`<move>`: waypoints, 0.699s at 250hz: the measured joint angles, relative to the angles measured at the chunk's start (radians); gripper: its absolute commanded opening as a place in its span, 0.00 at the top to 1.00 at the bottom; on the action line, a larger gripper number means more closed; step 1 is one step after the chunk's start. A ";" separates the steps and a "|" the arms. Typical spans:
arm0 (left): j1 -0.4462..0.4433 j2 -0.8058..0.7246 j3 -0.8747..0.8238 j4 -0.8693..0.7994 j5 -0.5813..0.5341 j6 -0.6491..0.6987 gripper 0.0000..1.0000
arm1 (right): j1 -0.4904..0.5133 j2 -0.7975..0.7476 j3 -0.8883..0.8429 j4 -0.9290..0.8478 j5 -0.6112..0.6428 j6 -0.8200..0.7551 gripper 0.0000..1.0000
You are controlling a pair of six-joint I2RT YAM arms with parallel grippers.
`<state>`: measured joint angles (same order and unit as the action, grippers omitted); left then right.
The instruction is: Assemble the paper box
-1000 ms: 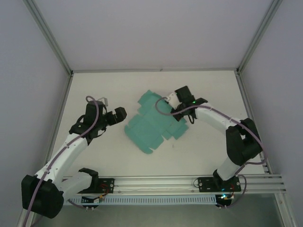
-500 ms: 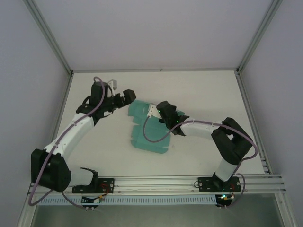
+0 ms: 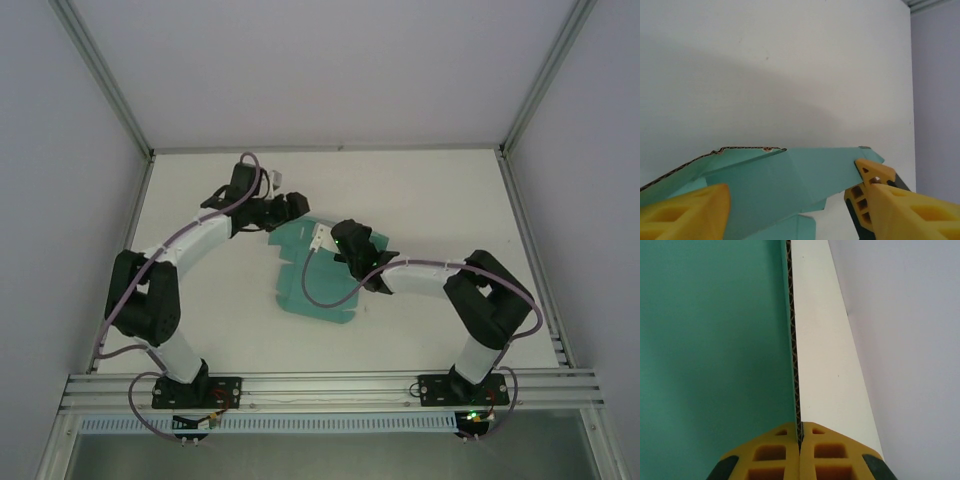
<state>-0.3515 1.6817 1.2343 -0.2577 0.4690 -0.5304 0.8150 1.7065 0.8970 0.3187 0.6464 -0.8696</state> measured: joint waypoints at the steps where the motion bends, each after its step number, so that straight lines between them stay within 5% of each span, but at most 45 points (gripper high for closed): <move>1: 0.000 0.000 0.000 0.000 0.002 0.001 0.41 | 0.000 0.000 0.000 0.000 0.000 0.001 1.00; 110: -0.039 0.032 -0.027 0.166 0.106 -0.077 0.54 | -0.005 -0.037 -0.005 -0.031 -0.027 0.108 1.00; 175: -0.041 0.040 -0.093 0.286 0.121 -0.141 0.48 | -0.006 -0.087 -0.030 -0.049 -0.078 0.164 1.00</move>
<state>-0.3927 1.7222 1.1408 0.0288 0.5896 -0.6712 0.8093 1.6199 0.8669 0.2695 0.5686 -0.7052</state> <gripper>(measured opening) 0.498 0.046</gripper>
